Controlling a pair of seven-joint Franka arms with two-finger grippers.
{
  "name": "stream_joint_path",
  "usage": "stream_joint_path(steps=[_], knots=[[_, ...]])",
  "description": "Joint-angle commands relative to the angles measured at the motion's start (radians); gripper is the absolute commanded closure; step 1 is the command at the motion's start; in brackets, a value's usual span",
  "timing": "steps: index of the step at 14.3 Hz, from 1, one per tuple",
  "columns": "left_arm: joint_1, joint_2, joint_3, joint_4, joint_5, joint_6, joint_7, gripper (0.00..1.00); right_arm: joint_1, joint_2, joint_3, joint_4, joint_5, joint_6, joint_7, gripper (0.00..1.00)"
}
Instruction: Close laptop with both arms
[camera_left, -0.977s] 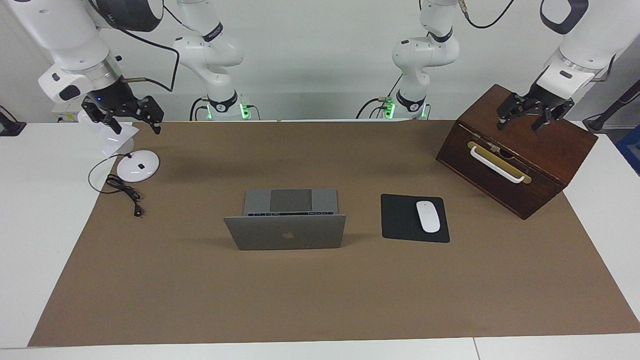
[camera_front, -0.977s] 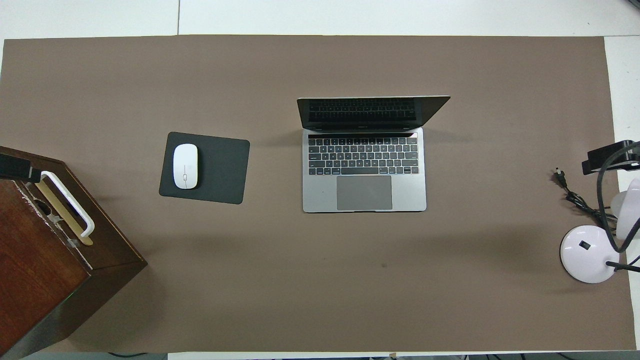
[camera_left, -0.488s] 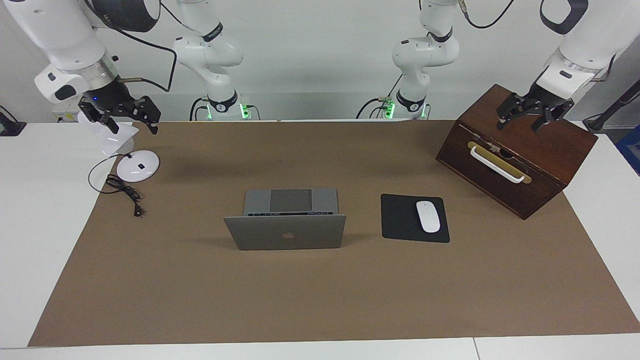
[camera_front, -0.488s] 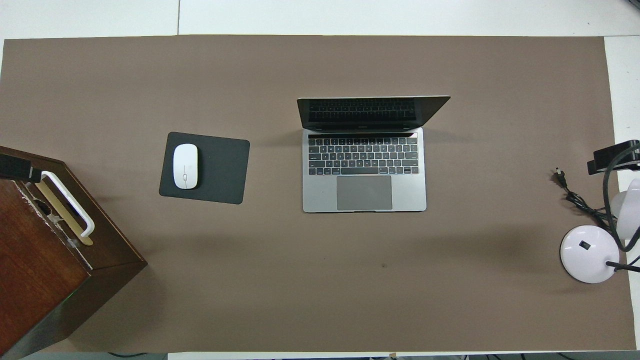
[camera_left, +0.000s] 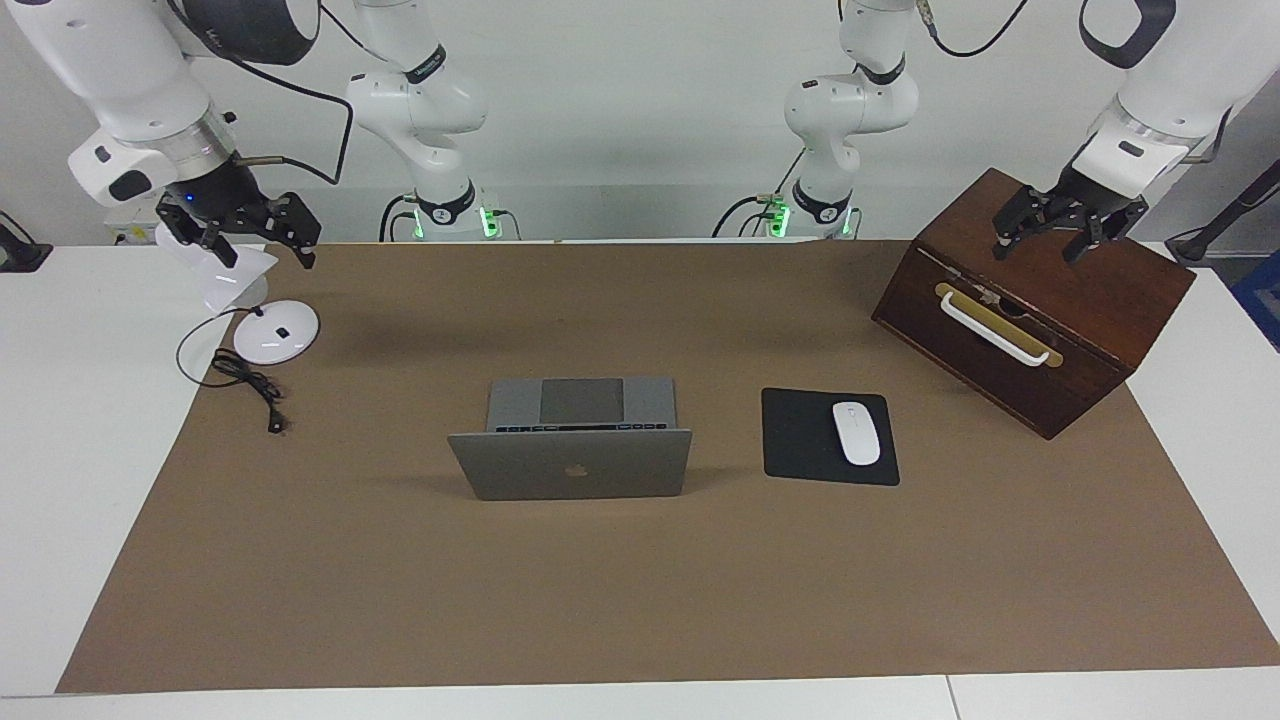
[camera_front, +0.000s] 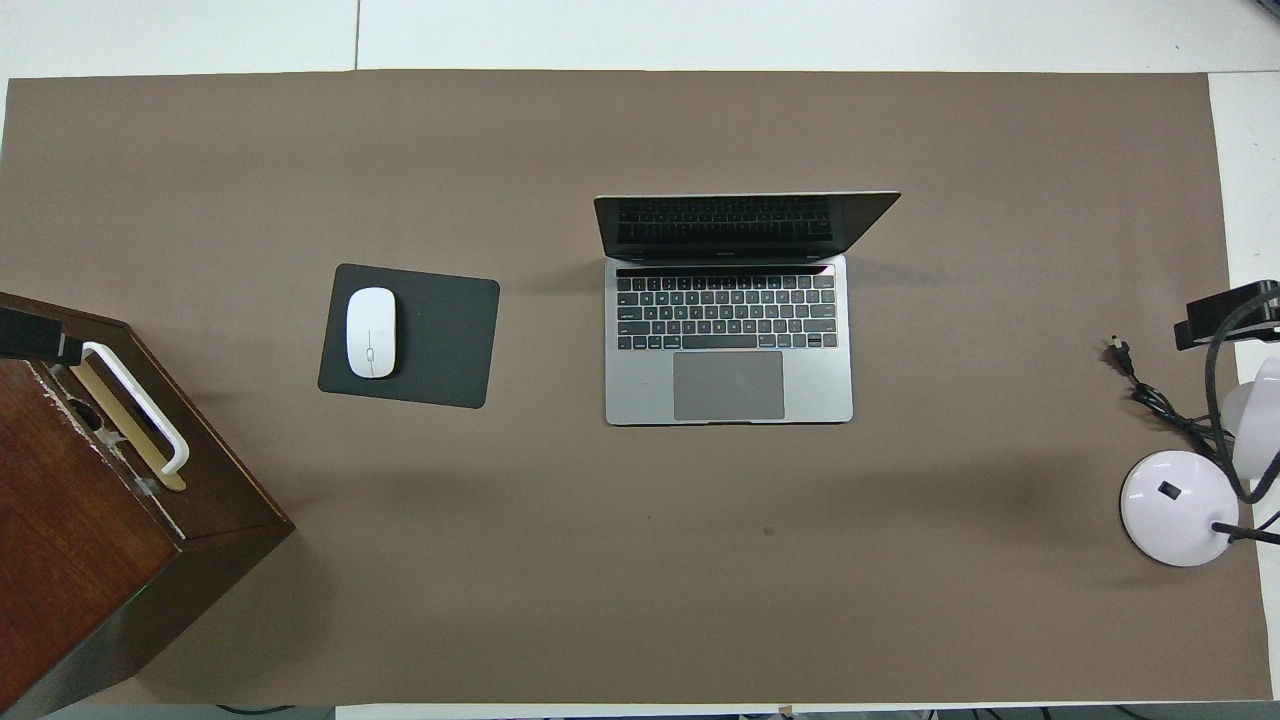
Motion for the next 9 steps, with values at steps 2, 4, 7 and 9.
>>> stream_joint_path(steps=[2, 4, 7, 9], knots=[[0.001, -0.025, -0.007, -0.026, 0.021, 0.013, -0.010, 0.00, -0.014, -0.016, 0.006, -0.023, 0.017, 0.018, -0.034, 0.00], [0.001, -0.025, -0.007, -0.026, 0.021, 0.013, -0.010, 0.00, -0.014, -0.016, 0.006, -0.023, 0.017, 0.020, -0.032, 0.00], [0.003, -0.025, -0.007, -0.026, 0.021, 0.019, -0.010, 0.00, -0.016, -0.018, 0.006, -0.023, 0.017, 0.020, -0.035, 0.00], [0.004, -0.025, -0.007, -0.026, 0.021, 0.019, -0.010, 0.00, -0.025, -0.016, 0.006, -0.023, 0.017, 0.018, -0.040, 0.00]])
